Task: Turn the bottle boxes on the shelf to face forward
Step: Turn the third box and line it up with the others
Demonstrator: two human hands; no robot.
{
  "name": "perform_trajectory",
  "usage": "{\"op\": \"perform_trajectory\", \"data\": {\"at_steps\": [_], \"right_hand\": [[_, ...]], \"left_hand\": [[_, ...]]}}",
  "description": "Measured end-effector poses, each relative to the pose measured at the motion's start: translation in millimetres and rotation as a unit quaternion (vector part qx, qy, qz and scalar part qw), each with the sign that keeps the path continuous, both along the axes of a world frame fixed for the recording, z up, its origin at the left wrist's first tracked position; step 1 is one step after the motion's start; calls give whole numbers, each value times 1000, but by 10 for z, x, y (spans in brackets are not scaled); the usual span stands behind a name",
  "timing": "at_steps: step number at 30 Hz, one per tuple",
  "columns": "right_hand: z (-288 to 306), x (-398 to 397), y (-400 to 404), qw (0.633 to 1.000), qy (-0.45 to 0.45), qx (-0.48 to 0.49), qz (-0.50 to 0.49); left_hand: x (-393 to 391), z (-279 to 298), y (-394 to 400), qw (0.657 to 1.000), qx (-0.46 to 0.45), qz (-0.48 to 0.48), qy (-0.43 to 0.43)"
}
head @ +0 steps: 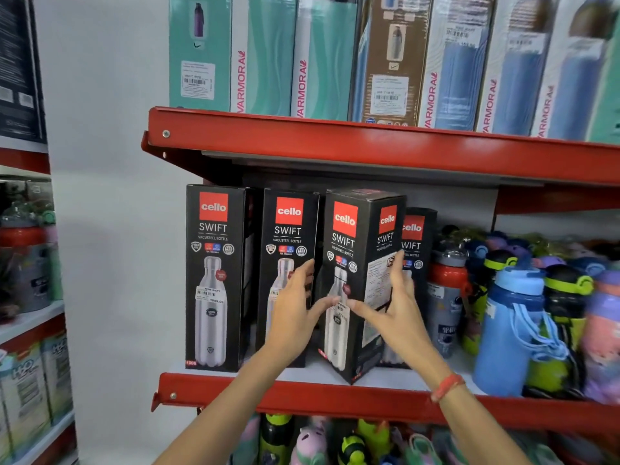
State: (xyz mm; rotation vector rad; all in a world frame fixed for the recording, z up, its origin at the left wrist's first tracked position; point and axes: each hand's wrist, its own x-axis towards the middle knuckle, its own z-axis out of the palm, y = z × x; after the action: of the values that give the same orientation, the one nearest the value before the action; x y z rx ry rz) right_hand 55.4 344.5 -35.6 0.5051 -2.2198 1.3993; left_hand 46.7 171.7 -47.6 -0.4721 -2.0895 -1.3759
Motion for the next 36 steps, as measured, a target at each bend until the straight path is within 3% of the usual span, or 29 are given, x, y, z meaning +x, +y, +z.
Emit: {"op": "perform_trajectory", "data": {"at_steps": [5,11,16,22,32,36], "right_hand": [[137,-56,248,995,-12,11,94],[249,-232,247,987,-38,32,152],[252,-503,124,994,0,57,97],[44,-712,30,999,-1,22,42],[-63,-649,-66,997,11,61,-56],[88,-410,-341,976,136,38,-168]], "left_hand": [[9,118,59,994,15,-95,-51],[-101,127,181,1000,9,26,7],[-292,95,411,994,11,107,12],[-546,51,524,976,-55,203,-61],[-499,-70,501,978,-78,184,-58],[-285,-12,269,987,-55,150,18]]}}
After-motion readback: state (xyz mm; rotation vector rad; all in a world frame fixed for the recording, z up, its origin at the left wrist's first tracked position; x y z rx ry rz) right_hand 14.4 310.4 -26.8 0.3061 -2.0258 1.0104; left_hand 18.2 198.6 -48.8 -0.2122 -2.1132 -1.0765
